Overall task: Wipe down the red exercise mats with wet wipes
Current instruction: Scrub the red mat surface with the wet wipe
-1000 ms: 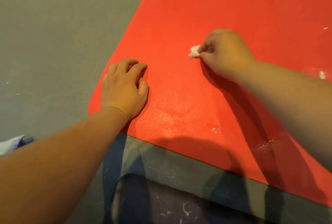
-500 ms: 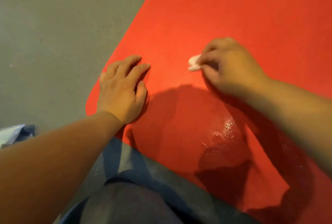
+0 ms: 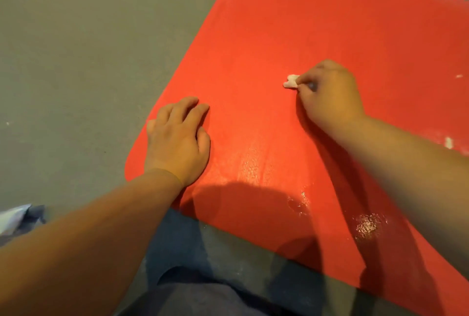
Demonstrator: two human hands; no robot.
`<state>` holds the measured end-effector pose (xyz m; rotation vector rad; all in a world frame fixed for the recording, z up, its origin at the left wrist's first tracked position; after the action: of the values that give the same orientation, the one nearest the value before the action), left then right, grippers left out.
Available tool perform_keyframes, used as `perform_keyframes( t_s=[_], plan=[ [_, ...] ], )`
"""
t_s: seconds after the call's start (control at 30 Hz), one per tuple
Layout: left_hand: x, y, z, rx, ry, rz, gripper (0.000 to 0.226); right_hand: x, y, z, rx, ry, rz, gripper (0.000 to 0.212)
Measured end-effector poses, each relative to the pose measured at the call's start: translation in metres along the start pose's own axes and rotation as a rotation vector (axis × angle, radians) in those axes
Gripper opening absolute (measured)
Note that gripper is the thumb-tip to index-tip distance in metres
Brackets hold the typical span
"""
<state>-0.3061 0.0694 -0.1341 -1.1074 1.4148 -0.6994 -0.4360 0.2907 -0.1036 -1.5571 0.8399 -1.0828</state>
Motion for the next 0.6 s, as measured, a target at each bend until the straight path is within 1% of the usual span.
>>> perform_keyframes(
  t_s=[0.03, 0.07, 0.17, 0.2, 0.23, 0.27, 0.33, 0.37, 0.4, 0.43, 0.5, 0.6],
  plan=[
    [0.000, 0.001, 0.000, 0.005, 0.002, 0.003, 0.046, 0.007, 0.003, 0.009, 0.012, 0.012, 0.010, 0.023],
    [0.000, 0.002, 0.000, 0.012, 0.001, 0.008, 0.046, 0.020, 0.007, 0.031, 0.062, -0.069, 0.004, 0.021],
    [0.001, 0.001, -0.001, 0.012, -0.007, 0.018, 0.047, 0.069, 0.004, 0.128, 0.272, -0.482, -0.197, 0.013],
    [0.001, 0.001, -0.001, 0.009, -0.007, 0.019, 0.046, 0.072, -0.001, 0.143, 0.342, -0.576, -0.221, 0.012],
    [0.001, 0.001, 0.000, 0.003, -0.003, 0.020, 0.046, 0.066, -0.002, 0.139, 0.358, -0.639, -0.208, 0.011],
    [0.001, 0.001, 0.000, -0.001, 0.003, 0.021, 0.046, 0.055, -0.002, 0.123, 0.336, -0.603, -0.161, 0.012],
    [0.000, 0.002, 0.000, -0.003, 0.015, 0.022, 0.045, 0.027, -0.003, 0.083, 0.183, -0.324, -0.028, 0.016],
    [0.001, 0.002, 0.000, -0.005, 0.017, 0.023, 0.045, 0.018, -0.005, 0.071, 0.109, -0.190, 0.000, 0.018],
    [0.001, 0.002, -0.001, -0.007, 0.018, 0.026, 0.044, 0.016, -0.004, 0.071, 0.073, -0.106, 0.000, 0.019],
    [0.001, 0.002, -0.001, -0.008, 0.017, 0.028, 0.044, 0.024, -0.001, 0.081, 0.077, -0.097, 0.001, 0.019],
    [0.003, 0.002, -0.002, -0.013, 0.013, 0.031, 0.044, 0.051, 0.000, 0.127, 0.190, -0.245, -0.040, 0.016],
    [0.002, 0.003, -0.003, -0.020, 0.022, 0.030, 0.044, 0.082, -0.012, 0.194, 0.359, -0.486, -0.247, 0.010]
  ],
)
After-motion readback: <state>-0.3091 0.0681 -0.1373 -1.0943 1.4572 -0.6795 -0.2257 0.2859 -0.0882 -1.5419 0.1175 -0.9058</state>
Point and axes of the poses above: each hand's wrist, its own z-axis away from the middle knuckle, its own y-axis out of the palm, x = y × z, the point moved 2 cm from there along -z, towards the middle knuckle, and after that the axes turned 8 degrees about z, right-handed, at the moved point
